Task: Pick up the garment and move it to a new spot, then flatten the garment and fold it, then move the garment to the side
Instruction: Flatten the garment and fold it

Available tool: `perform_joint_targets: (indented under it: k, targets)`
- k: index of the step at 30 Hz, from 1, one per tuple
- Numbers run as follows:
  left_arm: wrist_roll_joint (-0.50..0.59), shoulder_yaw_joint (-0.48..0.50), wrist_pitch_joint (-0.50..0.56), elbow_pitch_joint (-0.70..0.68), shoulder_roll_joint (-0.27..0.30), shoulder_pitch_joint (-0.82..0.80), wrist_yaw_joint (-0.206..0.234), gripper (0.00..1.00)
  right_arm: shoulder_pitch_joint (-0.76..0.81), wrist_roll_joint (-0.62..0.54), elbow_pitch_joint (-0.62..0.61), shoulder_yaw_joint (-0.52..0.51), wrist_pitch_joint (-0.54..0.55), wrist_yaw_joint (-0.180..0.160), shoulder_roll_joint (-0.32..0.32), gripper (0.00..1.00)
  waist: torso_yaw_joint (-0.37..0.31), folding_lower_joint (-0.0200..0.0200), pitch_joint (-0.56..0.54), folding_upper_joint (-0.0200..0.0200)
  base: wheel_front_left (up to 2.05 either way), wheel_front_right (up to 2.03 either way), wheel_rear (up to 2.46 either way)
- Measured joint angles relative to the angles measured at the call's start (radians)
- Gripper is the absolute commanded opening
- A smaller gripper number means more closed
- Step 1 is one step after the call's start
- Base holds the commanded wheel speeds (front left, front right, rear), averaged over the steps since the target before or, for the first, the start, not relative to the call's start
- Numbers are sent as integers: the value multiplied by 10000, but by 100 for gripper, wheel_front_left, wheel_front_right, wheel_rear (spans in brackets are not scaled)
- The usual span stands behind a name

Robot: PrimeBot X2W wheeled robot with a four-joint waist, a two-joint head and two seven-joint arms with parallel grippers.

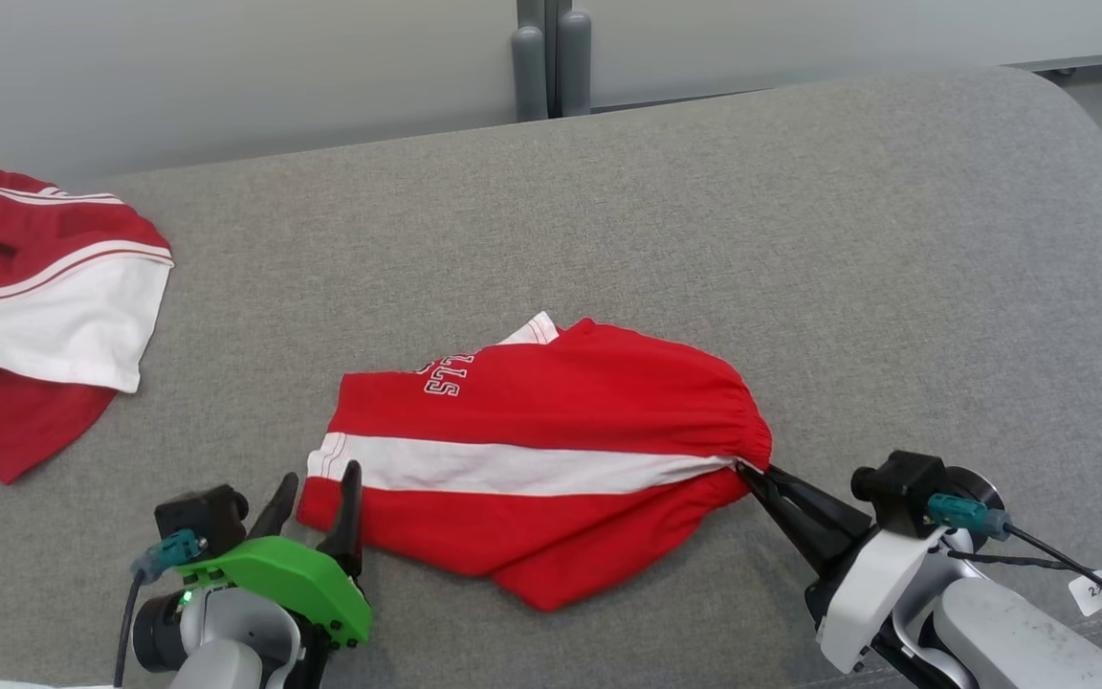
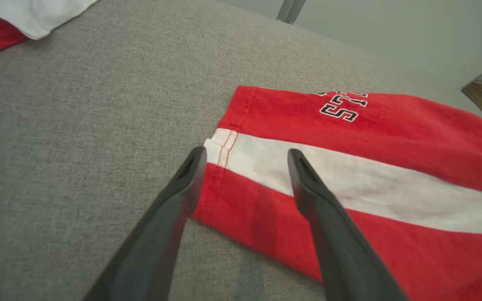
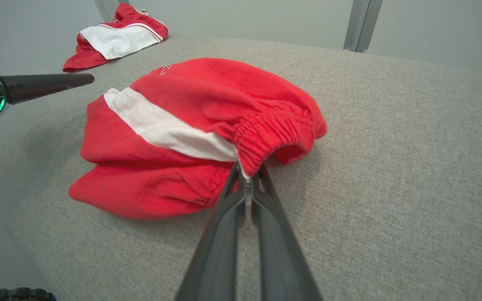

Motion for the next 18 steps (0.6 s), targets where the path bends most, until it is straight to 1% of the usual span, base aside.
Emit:
perform_joint_targets:
  k: [1,3,11,14,18]
  targets:
    - [0,-86,422,128,-2,-1,-38,100,0,-6,38,79,0,0,-54,0,-20,0,15,0,0,0,0]
    - [2,-92,732,228,33,-20,-38,100,0,-12,86,215,0,0,-90,0,-21,0,30,0,0,0,0]
    - [268,-211,1639,504,476,-755,-38,100,-1,-211,288,669,-2,0,-259,0,22,0,105,0,0,0,0]
    - [290,-291,1956,579,506,-1126,-40,100,-1,-247,426,727,-2,0,-391,0,24,0,141,0,0,0,0]
    - [368,-502,2522,825,554,-1369,-42,100,-7,-245,504,853,-54,0,-380,0,4,0,188,0,0,0,0]
